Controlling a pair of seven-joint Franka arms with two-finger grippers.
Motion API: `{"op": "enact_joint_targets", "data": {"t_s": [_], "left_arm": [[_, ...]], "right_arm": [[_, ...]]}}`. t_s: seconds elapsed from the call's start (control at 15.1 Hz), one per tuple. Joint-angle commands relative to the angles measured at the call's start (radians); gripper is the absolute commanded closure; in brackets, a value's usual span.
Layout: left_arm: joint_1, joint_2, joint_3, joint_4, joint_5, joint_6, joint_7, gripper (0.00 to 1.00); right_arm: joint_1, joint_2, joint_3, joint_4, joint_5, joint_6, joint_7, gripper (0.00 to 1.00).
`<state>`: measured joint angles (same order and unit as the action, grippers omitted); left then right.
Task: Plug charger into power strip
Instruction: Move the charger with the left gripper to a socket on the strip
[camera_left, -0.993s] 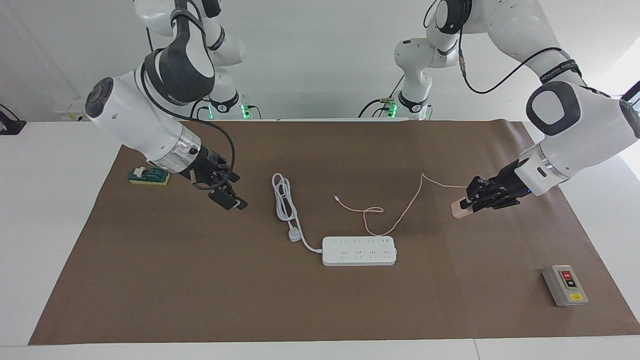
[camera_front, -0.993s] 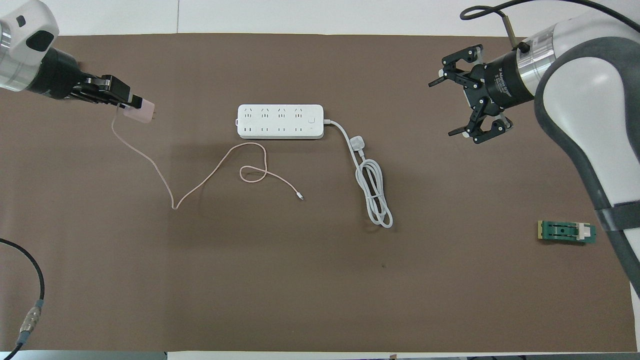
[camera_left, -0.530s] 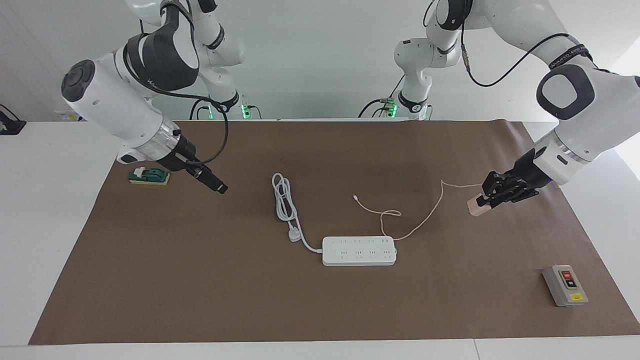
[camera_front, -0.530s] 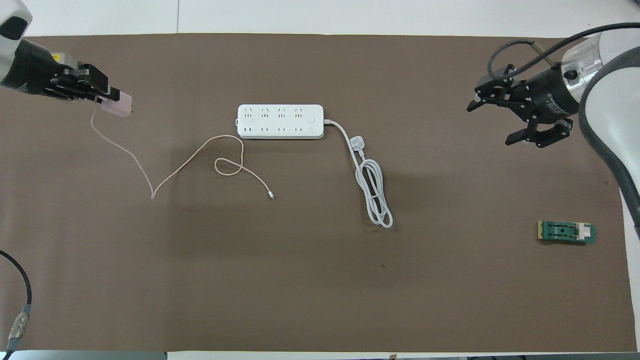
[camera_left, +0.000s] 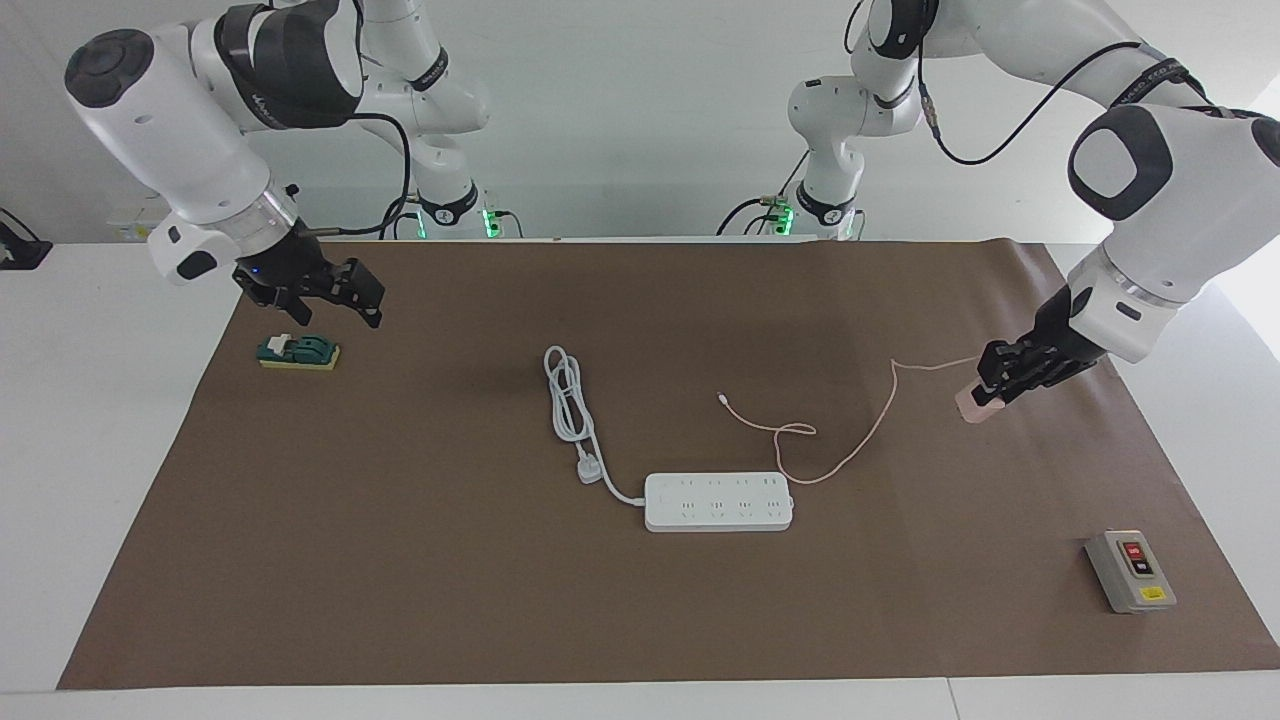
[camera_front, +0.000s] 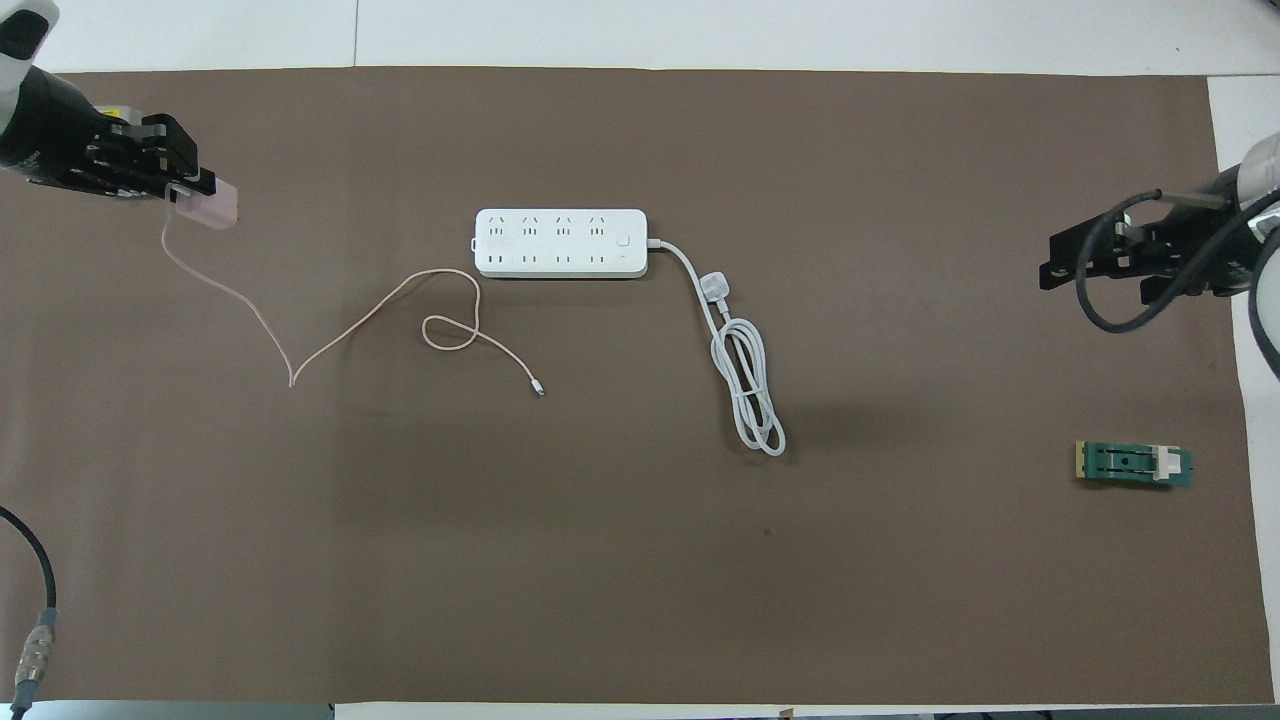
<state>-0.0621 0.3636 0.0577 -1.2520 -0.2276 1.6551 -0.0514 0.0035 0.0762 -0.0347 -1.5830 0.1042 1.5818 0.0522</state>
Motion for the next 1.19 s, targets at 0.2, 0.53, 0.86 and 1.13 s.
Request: {"op": "enact_joint_targets", "data": {"t_s": [0.2,0.53,0.86,1.13], "left_arm": [[-0.053,0.015,0.008,0.031,0.028,0.002,-0.3,1.0],[-0.122,0.032,0.001,0.032,0.113,0.025,-0.773,1.0],[-0.217,0.052,0.002,0.029,0.151,0.054,-1.217,1.0],[-0.266,0.092,0.002,0.032,0.151,0.071,-1.488,1.0]], "right_arm": [[-0.043,-0.079,0.015,-0.052,-0.069,-0.059,-0.155,0.0],[-0.042,-0.081,0.016,-0.011,-0.13,-0.088,-0.164,0.0],[-0.043,-0.079,0.013,0.009,-0.123,-0.101,-0.074,0.0],[-0.036,-0.076,0.015,0.015,-0.153,-0.089,-0.075,0.0]]}}
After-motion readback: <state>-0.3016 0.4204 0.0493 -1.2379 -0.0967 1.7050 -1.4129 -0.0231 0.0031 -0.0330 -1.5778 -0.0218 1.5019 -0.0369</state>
